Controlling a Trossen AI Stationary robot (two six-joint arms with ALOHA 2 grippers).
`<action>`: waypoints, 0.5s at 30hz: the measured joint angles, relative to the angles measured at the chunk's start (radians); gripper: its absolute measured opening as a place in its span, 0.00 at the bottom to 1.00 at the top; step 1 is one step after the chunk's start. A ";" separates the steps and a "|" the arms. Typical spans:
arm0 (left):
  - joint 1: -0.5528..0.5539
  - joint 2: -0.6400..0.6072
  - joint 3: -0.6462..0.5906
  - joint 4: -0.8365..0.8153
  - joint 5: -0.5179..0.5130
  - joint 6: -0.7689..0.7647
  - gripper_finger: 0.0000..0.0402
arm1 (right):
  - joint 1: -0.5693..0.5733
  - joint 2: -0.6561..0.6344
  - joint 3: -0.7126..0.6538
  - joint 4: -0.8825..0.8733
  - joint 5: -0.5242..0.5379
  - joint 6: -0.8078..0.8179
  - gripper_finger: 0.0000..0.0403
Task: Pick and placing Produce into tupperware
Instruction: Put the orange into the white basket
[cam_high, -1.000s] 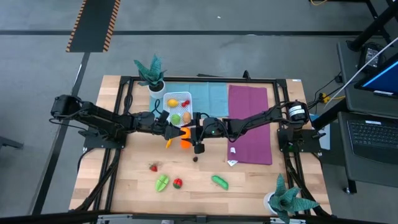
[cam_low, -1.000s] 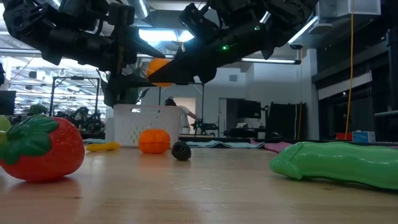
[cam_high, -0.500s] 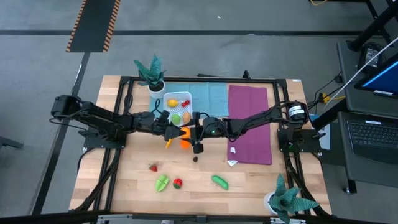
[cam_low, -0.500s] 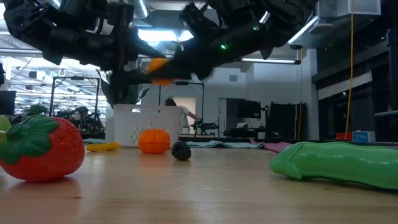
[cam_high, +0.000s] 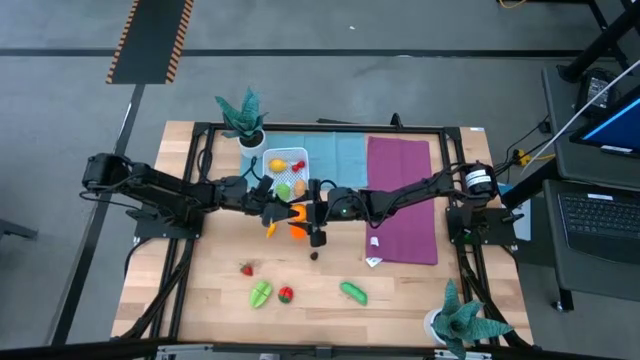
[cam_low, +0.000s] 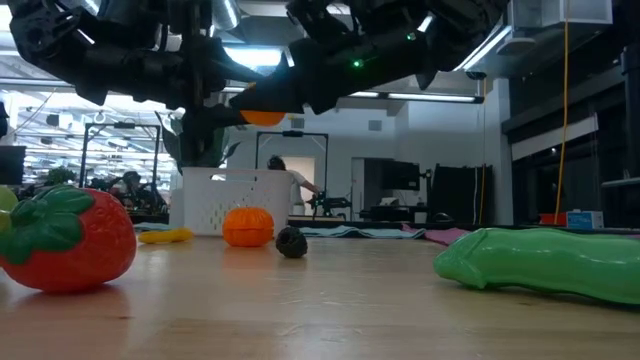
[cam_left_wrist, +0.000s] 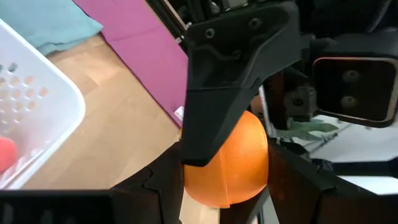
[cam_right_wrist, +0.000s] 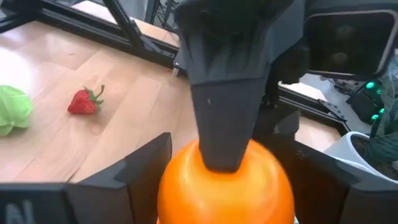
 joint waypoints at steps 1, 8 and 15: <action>0.007 -0.004 0.000 0.001 0.017 0.000 0.45 | 0.001 0.000 0.000 -0.004 0.000 0.000 0.68; 0.034 -0.013 -0.001 -0.006 0.052 0.048 0.45 | -0.001 0.000 -0.001 -0.018 0.002 0.023 0.68; 0.056 -0.015 -0.001 0.015 0.078 0.110 0.45 | -0.032 0.004 -0.005 -0.117 0.046 0.079 0.68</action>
